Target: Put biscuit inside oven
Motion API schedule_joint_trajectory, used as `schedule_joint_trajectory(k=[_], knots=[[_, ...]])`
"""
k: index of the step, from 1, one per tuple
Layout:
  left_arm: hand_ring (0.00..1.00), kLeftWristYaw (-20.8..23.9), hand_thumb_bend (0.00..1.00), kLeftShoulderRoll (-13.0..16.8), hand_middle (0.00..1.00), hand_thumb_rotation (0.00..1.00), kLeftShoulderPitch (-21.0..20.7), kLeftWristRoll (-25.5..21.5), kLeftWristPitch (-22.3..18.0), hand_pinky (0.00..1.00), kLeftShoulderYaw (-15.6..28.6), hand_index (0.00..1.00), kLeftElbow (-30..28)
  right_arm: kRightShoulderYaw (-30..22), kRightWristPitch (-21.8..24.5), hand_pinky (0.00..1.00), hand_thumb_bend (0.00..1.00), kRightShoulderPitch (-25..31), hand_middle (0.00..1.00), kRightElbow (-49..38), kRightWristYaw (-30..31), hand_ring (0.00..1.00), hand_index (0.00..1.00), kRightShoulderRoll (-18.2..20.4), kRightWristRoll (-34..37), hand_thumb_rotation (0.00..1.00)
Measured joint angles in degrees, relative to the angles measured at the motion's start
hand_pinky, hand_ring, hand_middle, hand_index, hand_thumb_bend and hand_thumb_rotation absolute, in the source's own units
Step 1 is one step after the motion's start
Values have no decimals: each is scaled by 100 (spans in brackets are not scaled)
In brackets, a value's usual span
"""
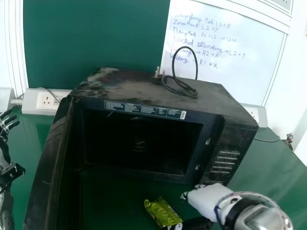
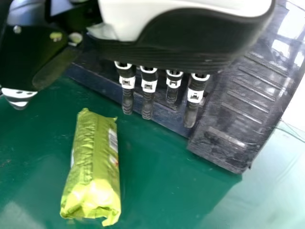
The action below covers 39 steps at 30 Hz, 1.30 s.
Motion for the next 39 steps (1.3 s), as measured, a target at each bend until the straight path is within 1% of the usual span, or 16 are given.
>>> schedule_joint_trajectory(k=[1,5,8,11,15,19,22,28,34,35,37,39], knots=[[60,0,88,0,62,84,-5,0,4,58,0,67,0,28,-42,82,100,1,89,10,52,87,89,90,-74,48],[60,5,88,1,62,84,-23,0,29,58,1,66,0,75,-504,83,100,28,88,45,286,87,88,462,-567,50],[60,2,88,6,62,85,-26,1,28,58,1,66,5,92,-820,83,99,81,88,152,475,87,88,823,-875,49],[60,-3,88,19,62,85,-27,2,27,58,1,66,8,154,-1175,81,99,91,88,283,723,86,87,1202,-1207,50],[60,-1,88,22,61,85,-27,2,30,58,1,66,4,302,-1859,78,100,96,88,494,814,86,88,1661,-1831,52],[60,0,89,24,62,85,-28,2,33,58,2,67,4,318,-2290,79,100,270,88,663,822,86,87,2118,-2325,48],[60,10,90,24,62,85,-28,1,55,59,2,67,-12,293,-2593,80,100,466,89,741,753,86,88,2380,-2584,48],[60,10,90,26,61,85,-28,1,64,58,2,66,-17,135,-3089,79,98,682,89,894,687,86,88,2690,-2768,50],[60,10,91,29,61,85,-28,2,64,58,3,66,-16,52,-3491,79,98,820,90,1060,609,87,89,2836,-2873,52],[60,10,91,29,62,85,-28,2,64,58,4,66,-16,52,-3574,79,96,852,90,1105,598,87,89,2849,-2935,51],[60,12,91,30,61,85,-28,1,66,58,3,66,-17,59,-3712,79,85,905,90,1145,543,86,89,2876,-3030,49],[60,18,90,30,61,85,-28,1,85,58,3,66,-24,73,-3835,80,79,962,91,1191,481,87,90,2924,-3170,45]])
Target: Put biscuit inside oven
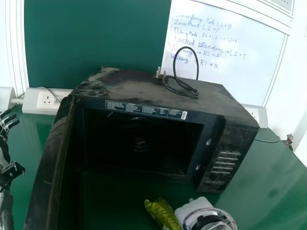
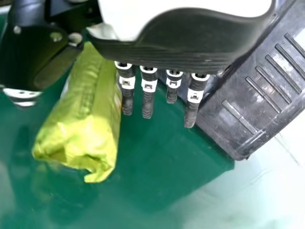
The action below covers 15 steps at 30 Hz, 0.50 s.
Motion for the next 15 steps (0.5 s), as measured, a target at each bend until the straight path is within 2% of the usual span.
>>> schedule_joint_trajectory(k=[2,6,9,15], knots=[[60,0,90,0,61,85,0,0,6,58,0,66,-2,9,-85,81,79,82,91,95,-50,87,90,88,-128,42],[59,-2,89,1,61,86,0,0,6,58,0,66,-2,18,-223,79,73,180,89,186,-247,85,89,233,-362,37],[59,-2,89,2,61,86,0,-4,7,58,0,65,-3,16,-223,73,69,329,87,298,-645,82,86,417,-659,31],[59,0,89,3,61,86,-4,-4,15,57,2,65,-3,-32,-20,72,72,531,86,639,-1484,81,85,762,-988,34]])
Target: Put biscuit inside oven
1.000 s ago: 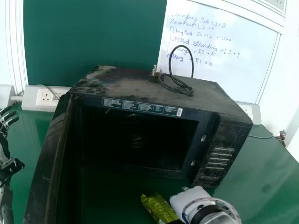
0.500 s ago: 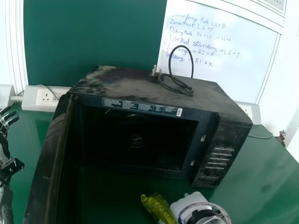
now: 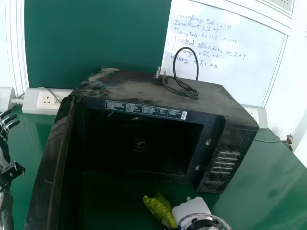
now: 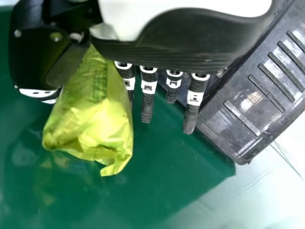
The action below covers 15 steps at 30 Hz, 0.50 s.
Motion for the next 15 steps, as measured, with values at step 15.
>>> schedule_joint_trajectory(k=[15], knots=[[59,13,89,0,61,86,-5,0,43,57,0,65,-79,-231,472,76,75,133,85,635,-1291,82,85,287,208,35]])
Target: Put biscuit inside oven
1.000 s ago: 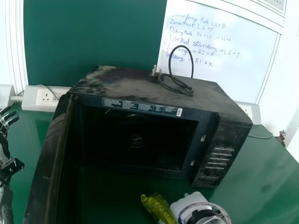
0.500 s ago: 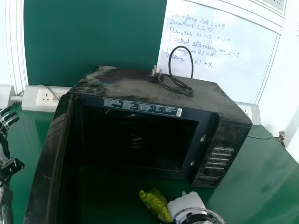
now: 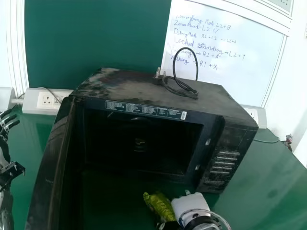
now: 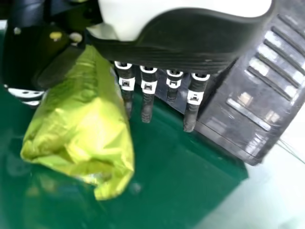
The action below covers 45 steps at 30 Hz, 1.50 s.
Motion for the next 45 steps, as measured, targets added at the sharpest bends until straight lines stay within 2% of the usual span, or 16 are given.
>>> schedule_joint_trajectory(k=[4,11,16,23,24,25,26,27,28,30,31,34,38,45], knots=[[59,0,90,0,60,86,0,2,-1,57,0,65,-42,-36,45,76,72,63,85,29,-233,81,84,-2,104,27],[59,0,89,0,61,86,0,1,1,57,0,65,-46,-115,132,78,76,75,86,35,-278,83,85,0,241,33],[58,2,89,-1,60,86,0,4,4,57,0,64,-76,-123,145,80,89,69,87,87,-233,84,87,-4,307,41],[58,2,90,0,60,86,0,4,4,57,0,64,-76,-130,145,82,97,-90,88,172,-22,85,88,-40,382,42],[59,2,90,0,60,86,0,3,6,57,0,64,-76,-131,145,81,95,-108,88,174,16,85,88,-46,393,39],[59,2,90,-1,61,86,0,2,8,57,0,64,-77,-131,145,79,92,-120,87,178,44,84,87,-53,397,34],[59,2,91,0,61,86,0,2,15,57,0,65,-77,-130,136,68,83,-129,79,185,72,73,82,-78,405,24],[59,2,90,-1,61,86,0,0,20,57,0,65,-78,-129,131,51,79,-149,64,193,68,56,79,-100,408,15],[59,2,90,-1,61,86,0,0,22,57,0,65,-79,-130,133,42,68,-198,56,204,80,46,73,-111,416,7],[58,3,90,-1,60,86,0,2,24,57,0,64,-82,-156,178,31,59,-296,49,230,125,31,66,-95,502,2],[58,5,90,-1,60,86,0,2,26,57,0,64,-86,-190,260,27,58,-308,48,248,121,28,64,-65,575,1],[58,21,90,-1,60,86,0,0,41,57,0,64,-88,-219,348,27,57,-278,47,253,-12,29,63,-51,704,0],[58,21,90,-1,60,86,-5,-1,53,56,0,64,-88,-215,364,32,57,-252,47,255,-108,33,62,-64,753,0],[58,22,91,-3,60,85,-5,-2,59,57,0,64,-100,-178,468,27,57,-184,47,256,-219,29,62,-62,729,0]])
